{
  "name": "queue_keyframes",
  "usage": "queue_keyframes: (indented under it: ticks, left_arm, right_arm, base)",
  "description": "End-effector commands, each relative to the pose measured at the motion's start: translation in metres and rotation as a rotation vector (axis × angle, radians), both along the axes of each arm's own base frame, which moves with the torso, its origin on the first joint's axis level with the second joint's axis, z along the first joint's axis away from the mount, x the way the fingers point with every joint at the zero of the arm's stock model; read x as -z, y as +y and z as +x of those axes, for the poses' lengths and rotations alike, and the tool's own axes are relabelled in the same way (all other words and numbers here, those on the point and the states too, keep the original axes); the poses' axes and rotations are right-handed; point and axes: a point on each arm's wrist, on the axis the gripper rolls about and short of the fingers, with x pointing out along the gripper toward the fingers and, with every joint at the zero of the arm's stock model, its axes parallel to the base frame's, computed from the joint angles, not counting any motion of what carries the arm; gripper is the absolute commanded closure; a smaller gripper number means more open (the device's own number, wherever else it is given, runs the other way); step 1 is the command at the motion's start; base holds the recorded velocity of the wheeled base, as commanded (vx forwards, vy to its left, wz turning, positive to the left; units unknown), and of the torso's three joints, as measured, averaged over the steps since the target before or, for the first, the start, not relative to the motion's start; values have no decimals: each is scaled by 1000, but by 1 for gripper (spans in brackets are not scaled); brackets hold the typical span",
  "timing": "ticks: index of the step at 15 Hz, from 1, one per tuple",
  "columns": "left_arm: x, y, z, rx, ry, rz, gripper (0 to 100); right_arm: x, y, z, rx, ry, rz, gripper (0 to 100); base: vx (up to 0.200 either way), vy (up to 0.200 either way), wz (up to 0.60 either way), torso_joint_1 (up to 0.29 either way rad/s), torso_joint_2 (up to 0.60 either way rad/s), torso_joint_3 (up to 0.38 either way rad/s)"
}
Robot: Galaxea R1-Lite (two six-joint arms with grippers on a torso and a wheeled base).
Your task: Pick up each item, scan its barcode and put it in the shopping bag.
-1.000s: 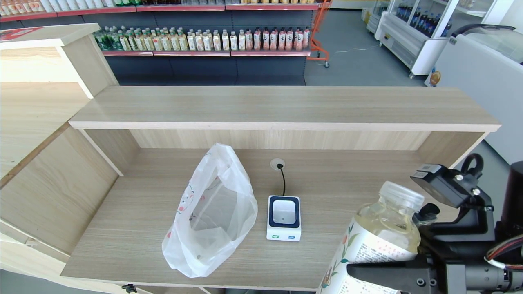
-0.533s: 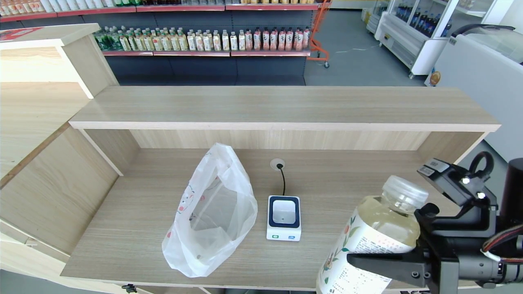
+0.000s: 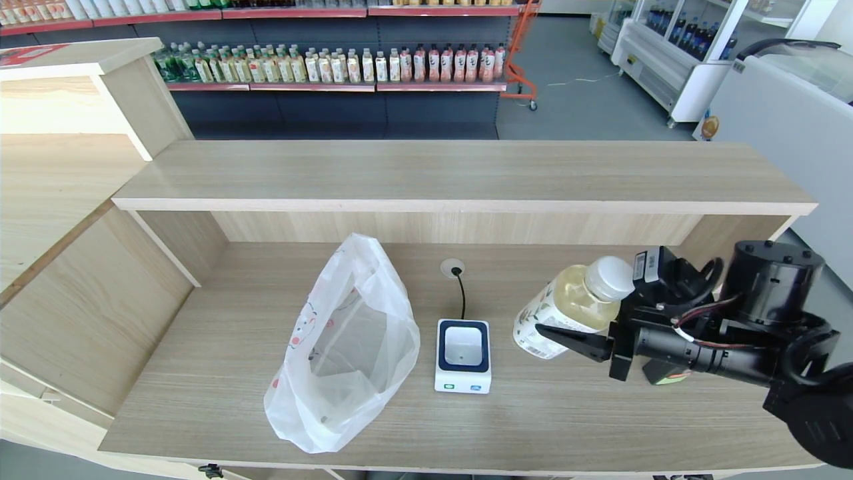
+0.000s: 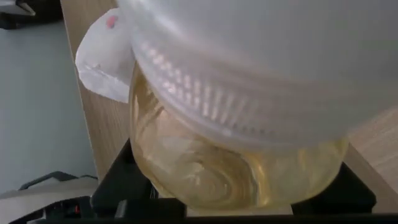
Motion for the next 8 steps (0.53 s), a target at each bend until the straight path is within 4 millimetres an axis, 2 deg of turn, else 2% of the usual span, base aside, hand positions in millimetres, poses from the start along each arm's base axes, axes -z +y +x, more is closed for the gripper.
queue_keyframes:
  ticks: [1,4,8]
  left_arm:
    - [0,0,0,1,-1,0,0]
    - [0,0,0,0,-1,0,0]
    - [0,0,0,1,-1,0,0]
  right_arm:
    - [39,8,38,-42,-74,-64,100]
    - [56,13,56,-149,-223,-113,100]
    - [76,27,70,-248,-331,-77,100]
  base:
    - [0,0,0,0,0,0]
    - [0,0,0,0,0,0]
    - [0,0,0,0,0,0]
